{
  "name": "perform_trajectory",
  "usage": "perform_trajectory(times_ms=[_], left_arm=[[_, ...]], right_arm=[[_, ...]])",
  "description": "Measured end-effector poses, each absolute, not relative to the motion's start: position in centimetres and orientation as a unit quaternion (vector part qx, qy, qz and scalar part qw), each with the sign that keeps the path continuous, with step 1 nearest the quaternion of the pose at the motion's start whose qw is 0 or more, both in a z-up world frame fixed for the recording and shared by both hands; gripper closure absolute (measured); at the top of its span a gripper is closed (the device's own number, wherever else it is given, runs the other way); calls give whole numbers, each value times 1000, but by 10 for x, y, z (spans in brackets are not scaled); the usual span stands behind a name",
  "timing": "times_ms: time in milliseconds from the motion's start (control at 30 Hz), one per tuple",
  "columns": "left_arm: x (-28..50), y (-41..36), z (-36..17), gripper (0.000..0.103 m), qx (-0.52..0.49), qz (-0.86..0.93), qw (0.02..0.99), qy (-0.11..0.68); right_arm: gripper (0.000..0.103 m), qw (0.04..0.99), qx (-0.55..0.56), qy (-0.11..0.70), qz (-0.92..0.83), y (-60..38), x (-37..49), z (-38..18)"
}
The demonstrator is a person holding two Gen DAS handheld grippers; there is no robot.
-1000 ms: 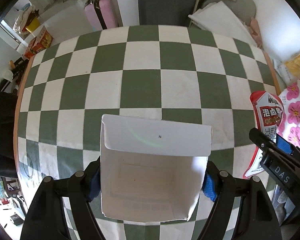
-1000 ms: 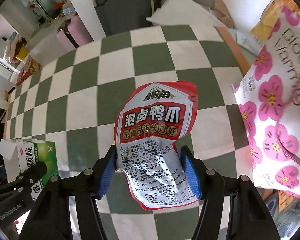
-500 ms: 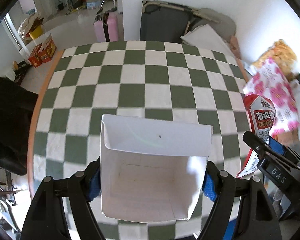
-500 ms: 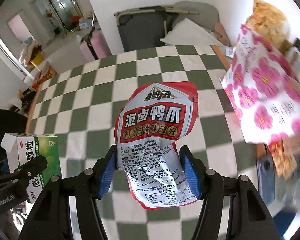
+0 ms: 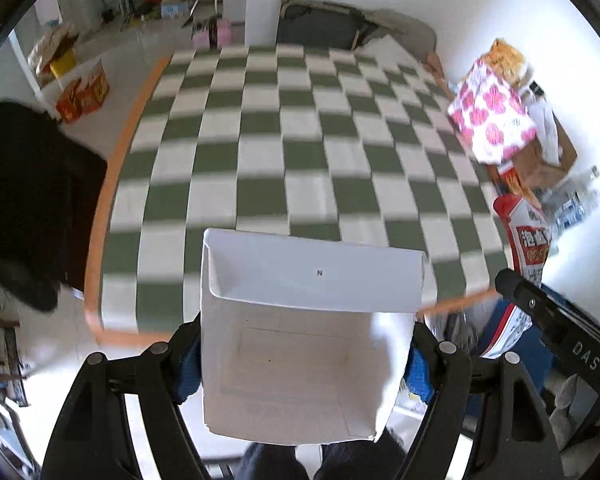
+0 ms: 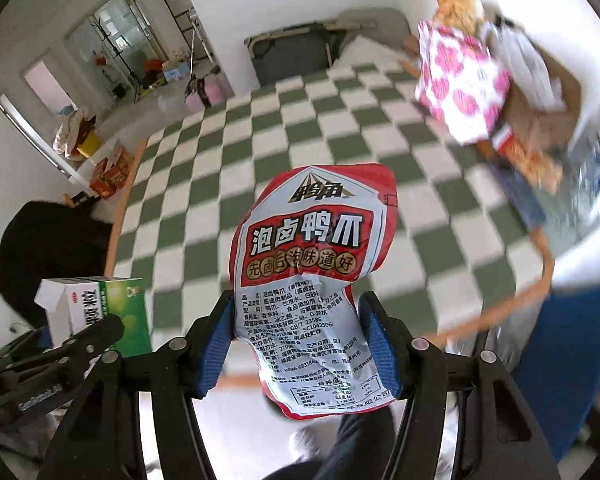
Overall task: Collect trash
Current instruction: 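Carry the white box and red snack packet over the trash bin and release both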
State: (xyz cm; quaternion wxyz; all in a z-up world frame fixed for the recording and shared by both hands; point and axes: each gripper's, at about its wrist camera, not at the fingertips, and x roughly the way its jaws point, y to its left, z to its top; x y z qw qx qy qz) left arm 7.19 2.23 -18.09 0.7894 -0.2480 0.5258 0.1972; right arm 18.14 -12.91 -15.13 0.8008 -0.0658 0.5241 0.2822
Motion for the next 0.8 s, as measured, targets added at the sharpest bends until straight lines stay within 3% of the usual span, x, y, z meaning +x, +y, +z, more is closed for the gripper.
perform_trajectory(times_ms=[267, 467, 800], left_arm=[[0, -7, -286, 26, -313, 211, 707, 598], [-12, -15, -393, 26, -375, 222, 642, 631], [7, 13, -620, 26, -494, 195, 558, 638]], right_arm=[[39, 725, -55, 618, 299, -184, 101, -235], [39, 656, -54, 694, 292, -211, 83, -352], [39, 596, 8, 762, 252, -206, 107, -579]])
